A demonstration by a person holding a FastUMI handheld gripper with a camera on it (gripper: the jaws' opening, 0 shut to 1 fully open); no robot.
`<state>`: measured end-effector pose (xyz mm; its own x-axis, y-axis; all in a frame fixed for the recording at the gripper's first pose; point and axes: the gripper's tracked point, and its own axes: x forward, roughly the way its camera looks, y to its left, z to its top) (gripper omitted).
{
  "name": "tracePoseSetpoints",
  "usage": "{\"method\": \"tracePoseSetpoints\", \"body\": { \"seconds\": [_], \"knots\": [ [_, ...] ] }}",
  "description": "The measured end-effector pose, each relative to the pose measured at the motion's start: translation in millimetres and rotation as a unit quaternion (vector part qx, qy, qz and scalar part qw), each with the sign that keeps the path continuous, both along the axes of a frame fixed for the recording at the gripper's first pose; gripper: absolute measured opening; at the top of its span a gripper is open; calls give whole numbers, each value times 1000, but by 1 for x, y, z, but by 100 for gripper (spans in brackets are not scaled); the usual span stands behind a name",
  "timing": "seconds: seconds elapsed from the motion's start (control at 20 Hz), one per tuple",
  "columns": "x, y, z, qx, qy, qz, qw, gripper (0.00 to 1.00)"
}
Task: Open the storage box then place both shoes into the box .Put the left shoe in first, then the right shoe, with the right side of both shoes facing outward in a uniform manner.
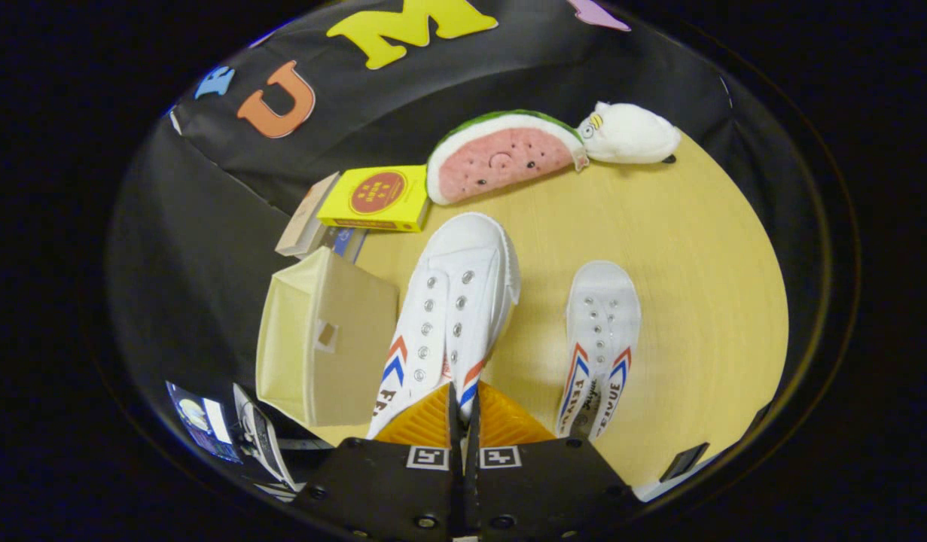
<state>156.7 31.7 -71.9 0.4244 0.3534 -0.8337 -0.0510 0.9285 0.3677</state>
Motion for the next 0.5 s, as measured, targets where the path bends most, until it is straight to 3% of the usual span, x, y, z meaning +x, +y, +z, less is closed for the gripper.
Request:
{"method": "tracePoseSetpoints", "body": {
  "seconds": [0.25, 0.5],
  "knots": [
    [-2, 75, 51, 15, -36, 40, 998, 0],
    [-6, 170, 59, 23, -46, 74, 996, 0]
  ]
}}
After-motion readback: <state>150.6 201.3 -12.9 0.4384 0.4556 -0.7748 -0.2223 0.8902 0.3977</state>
